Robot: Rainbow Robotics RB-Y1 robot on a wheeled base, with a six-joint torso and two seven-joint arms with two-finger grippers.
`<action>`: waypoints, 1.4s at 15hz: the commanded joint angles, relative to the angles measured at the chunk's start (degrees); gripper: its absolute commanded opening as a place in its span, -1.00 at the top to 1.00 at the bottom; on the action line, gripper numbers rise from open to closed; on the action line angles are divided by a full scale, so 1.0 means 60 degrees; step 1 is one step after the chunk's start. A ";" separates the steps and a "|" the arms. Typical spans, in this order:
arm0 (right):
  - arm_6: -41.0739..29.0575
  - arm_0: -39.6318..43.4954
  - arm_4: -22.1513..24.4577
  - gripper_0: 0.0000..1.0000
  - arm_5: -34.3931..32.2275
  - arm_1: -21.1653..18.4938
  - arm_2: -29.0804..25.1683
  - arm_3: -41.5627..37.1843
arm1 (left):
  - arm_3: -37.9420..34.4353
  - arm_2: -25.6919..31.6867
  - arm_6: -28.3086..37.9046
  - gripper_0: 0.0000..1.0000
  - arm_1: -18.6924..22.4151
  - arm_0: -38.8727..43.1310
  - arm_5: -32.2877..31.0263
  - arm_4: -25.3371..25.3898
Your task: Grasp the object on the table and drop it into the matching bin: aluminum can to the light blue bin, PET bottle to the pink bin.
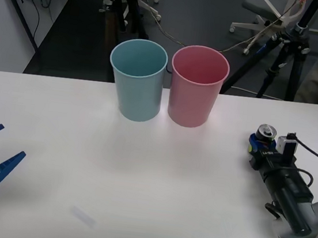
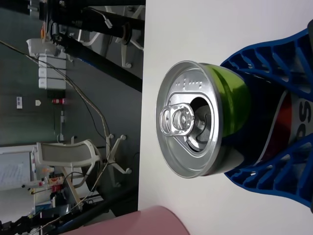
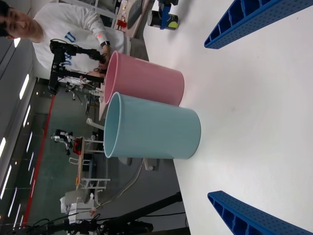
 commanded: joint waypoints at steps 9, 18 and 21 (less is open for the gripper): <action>-0.4152 0.3078 0.2279 1.00 0.0584 -0.0006 0.1861 -0.5989 | 0.0000 0.0000 0.0000 -1.00 0.0000 0.0000 0.0000 0.0000; -0.9718 0.4016 0.6190 1.00 0.0672 -0.0197 0.3018 -0.9988 | 0.0000 0.0000 0.0000 -1.00 0.0000 0.0000 0.0000 0.0000; -1.1725 0.3825 0.8197 1.00 0.0657 -0.0226 0.3384 -1.0999 | 0.0000 0.0000 0.0000 -1.00 0.0000 0.0000 0.0000 0.0000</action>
